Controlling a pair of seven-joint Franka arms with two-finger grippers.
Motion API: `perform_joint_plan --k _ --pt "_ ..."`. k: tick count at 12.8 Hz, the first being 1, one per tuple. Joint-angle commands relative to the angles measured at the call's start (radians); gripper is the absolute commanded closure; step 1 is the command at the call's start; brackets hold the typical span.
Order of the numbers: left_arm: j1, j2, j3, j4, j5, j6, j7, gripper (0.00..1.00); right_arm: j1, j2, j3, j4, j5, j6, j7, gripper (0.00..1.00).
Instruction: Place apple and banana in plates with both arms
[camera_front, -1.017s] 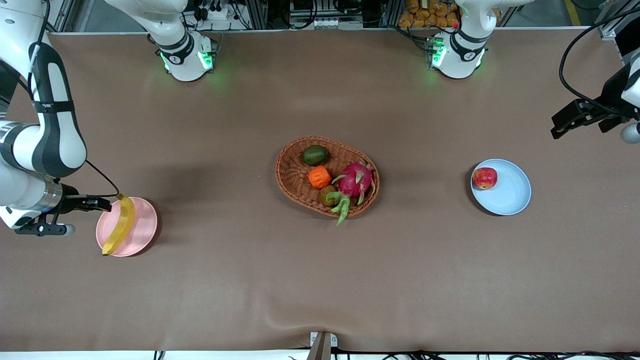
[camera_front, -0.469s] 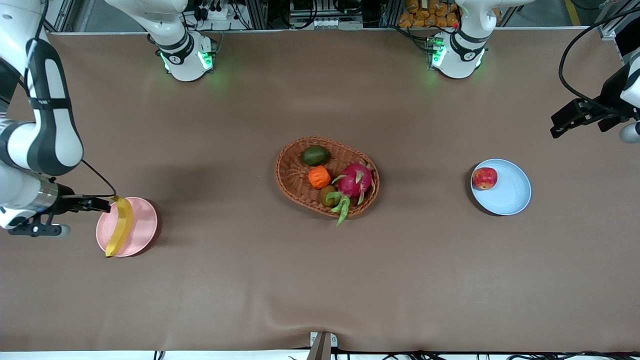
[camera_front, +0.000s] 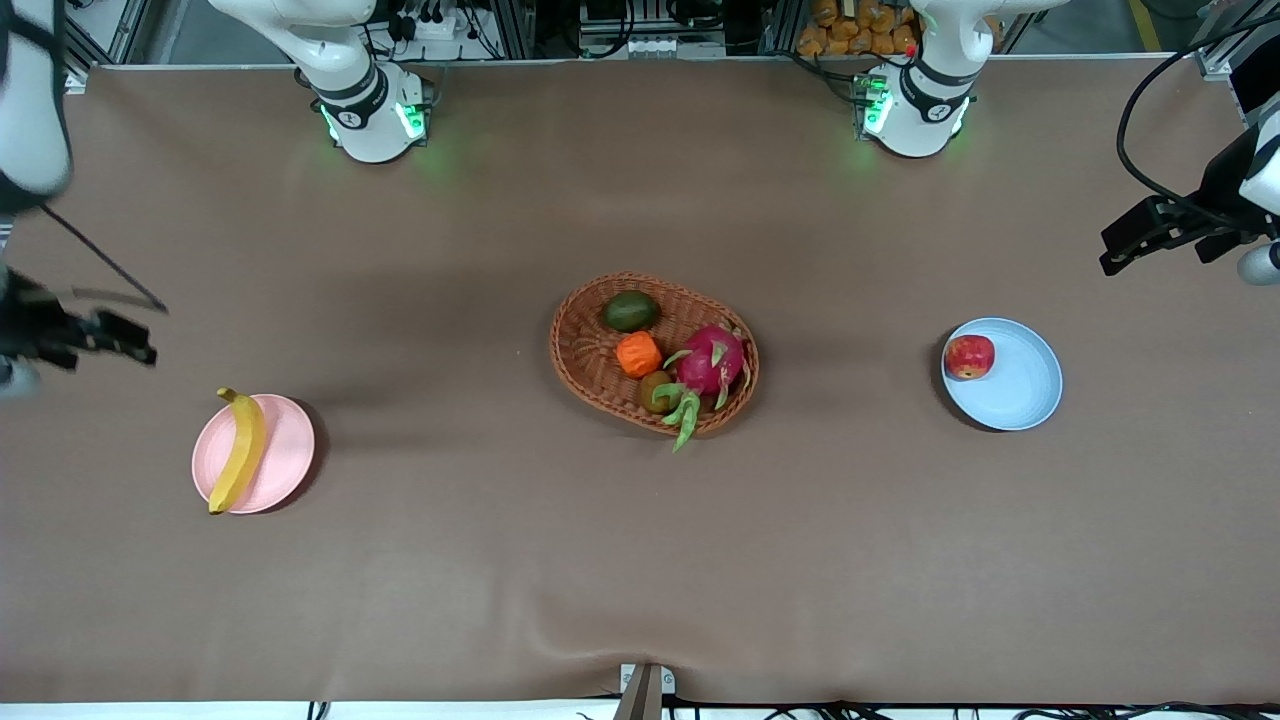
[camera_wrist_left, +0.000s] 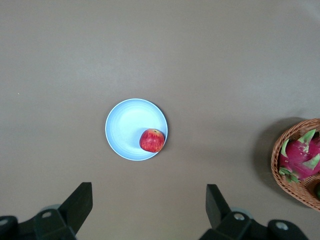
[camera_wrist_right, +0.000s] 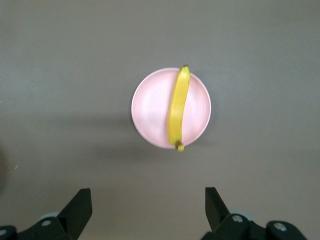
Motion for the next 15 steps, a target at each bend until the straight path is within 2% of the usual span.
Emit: perform_joint_plan --k 1,3,4,6,8,15 --pt "0.001 -0.026 0.001 0.012 -0.015 -0.014 0.015 0.00 0.004 -0.106 0.001 -0.029 0.008 -0.092 -0.008 0.00" --pt "-0.002 -0.029 0.001 0.012 -0.015 -0.014 0.014 0.00 0.006 -0.128 0.007 0.020 0.008 -0.149 -0.008 0.00" --pt "-0.002 -0.032 0.001 0.012 -0.015 -0.014 0.014 0.00 0.009 -0.118 0.014 0.084 0.006 -0.163 0.001 0.00" --pt "-0.001 -0.032 0.004 0.012 -0.015 -0.014 0.015 0.00 0.009 -0.092 0.014 0.135 0.009 -0.188 0.080 0.00" --pt "-0.001 -0.032 0.002 0.012 -0.015 -0.016 0.014 0.00 0.027 -0.088 0.018 0.135 0.008 -0.206 0.145 0.00" --pt "-0.005 -0.032 -0.011 0.012 -0.013 -0.066 0.008 0.00 0.036 -0.065 0.014 0.138 0.005 -0.202 0.130 0.00"
